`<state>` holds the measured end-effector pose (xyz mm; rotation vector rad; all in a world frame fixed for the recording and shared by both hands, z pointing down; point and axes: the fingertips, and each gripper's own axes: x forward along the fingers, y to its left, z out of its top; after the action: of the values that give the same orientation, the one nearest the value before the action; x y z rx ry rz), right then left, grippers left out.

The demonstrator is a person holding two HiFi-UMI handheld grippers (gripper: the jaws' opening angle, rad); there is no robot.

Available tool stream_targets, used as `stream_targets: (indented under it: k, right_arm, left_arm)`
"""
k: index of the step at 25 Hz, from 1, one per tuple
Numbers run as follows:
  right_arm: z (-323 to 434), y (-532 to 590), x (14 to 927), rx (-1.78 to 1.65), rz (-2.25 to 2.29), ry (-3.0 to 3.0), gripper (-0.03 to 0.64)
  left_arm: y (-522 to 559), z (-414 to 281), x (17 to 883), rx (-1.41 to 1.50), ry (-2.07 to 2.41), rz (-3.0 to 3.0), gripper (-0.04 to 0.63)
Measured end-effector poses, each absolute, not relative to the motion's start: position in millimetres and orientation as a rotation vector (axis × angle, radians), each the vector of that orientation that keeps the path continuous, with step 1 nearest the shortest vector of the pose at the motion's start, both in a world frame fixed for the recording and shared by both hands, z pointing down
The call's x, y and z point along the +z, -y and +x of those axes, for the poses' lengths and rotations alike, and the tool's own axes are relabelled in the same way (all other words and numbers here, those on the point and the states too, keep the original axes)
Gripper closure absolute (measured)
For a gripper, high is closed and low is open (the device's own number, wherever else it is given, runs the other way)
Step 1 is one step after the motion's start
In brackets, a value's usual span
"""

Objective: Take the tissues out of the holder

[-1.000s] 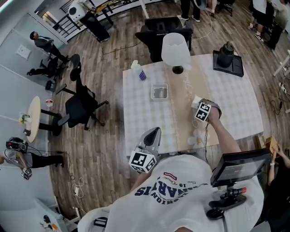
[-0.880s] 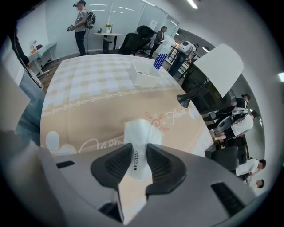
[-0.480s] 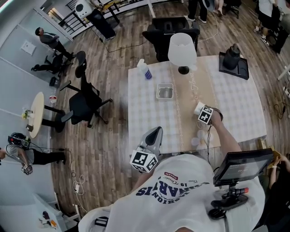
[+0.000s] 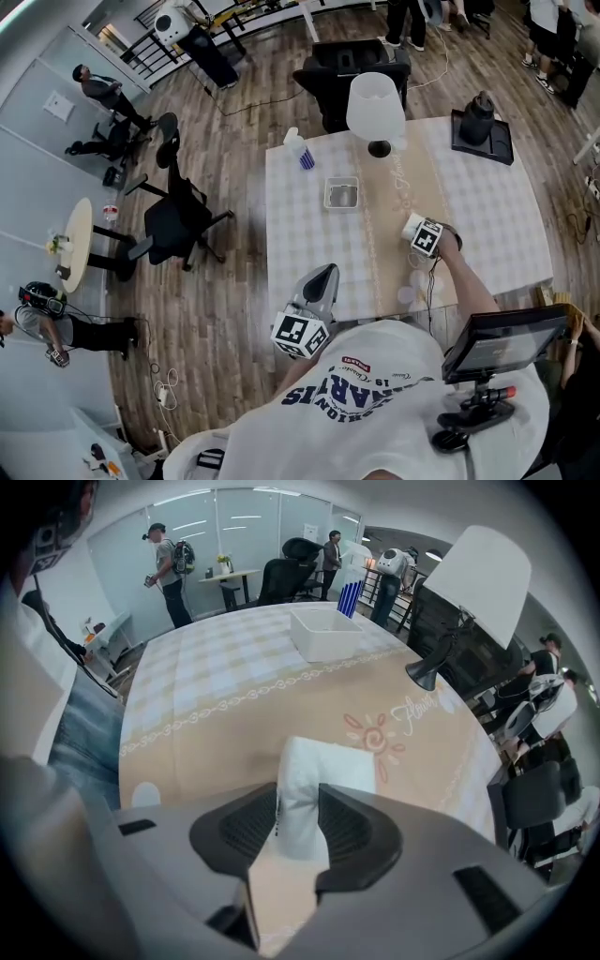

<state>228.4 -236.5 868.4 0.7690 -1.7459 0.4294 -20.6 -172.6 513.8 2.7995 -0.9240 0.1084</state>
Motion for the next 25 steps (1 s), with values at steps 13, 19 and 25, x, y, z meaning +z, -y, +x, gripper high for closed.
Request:
stream_targets:
  k: [13,19,25]
  right_arm:
    - [204,302,689,0.282,1.183,2.106,0.382]
    - [138,286,548,-0.003,1.285,2.384,0.441]
    - [91,247,458,-0.062,1.301,2.646,0.534]
  left_arm:
    - [185,-10,505,0.083,0.893,2.833,0.594]
    - [193,7,480,0.045,0.854,2.934,0.594]
    - [202,11,459,0.0,0.872,2.974,0.594]
